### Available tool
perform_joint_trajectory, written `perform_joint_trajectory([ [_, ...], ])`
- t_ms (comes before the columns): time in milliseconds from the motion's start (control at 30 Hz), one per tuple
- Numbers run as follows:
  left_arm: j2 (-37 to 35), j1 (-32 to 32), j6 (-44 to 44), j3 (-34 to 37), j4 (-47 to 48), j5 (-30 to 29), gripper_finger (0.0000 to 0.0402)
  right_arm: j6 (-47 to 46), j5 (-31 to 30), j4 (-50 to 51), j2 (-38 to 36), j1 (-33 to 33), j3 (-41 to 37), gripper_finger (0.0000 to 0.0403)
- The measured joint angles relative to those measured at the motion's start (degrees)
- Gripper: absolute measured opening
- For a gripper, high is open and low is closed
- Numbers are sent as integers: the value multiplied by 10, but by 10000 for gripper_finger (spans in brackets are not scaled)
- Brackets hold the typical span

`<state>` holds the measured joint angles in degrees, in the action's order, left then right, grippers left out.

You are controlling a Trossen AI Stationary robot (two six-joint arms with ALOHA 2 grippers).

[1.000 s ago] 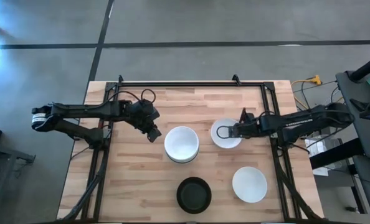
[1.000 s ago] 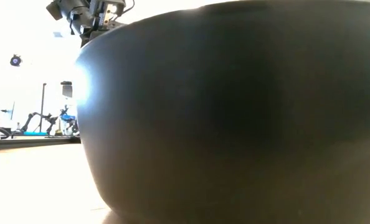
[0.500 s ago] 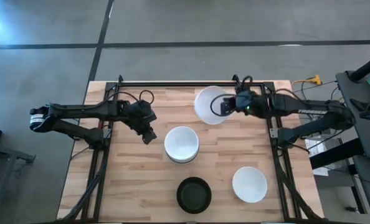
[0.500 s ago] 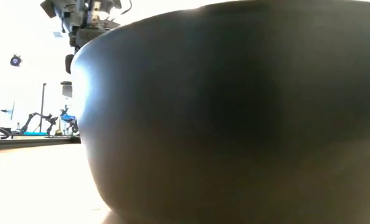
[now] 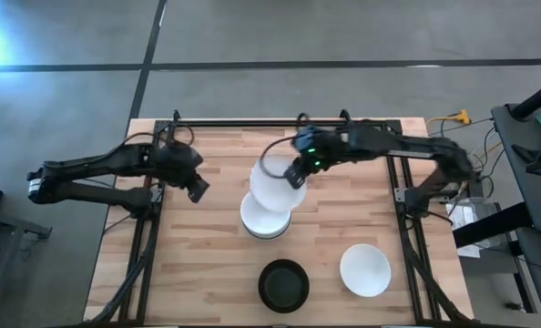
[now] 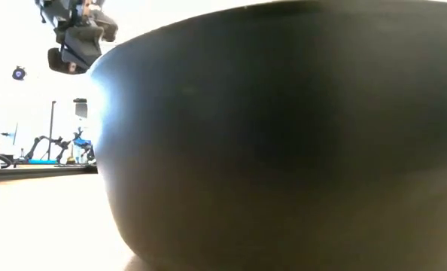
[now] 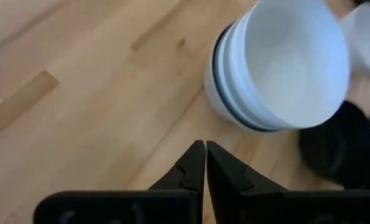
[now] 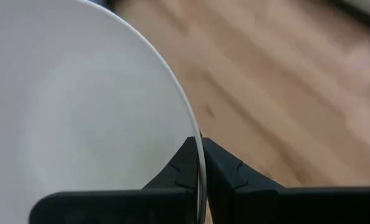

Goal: Nest bowls inside each other
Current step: Stack the white bowl on top of the other white bowl

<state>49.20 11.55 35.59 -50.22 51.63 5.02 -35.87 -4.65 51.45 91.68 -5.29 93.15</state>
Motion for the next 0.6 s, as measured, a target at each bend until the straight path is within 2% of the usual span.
perform_joint_trajectory([
  [200,-46,0,3,0,-1,-24,0,32,18,163,123,0,94,9],
  [367,-56,0,11,0,0,-39,0,60,40,179,187,0,155,9],
  [600,-47,0,11,3,-1,-39,0,75,53,202,236,0,246,9],
])
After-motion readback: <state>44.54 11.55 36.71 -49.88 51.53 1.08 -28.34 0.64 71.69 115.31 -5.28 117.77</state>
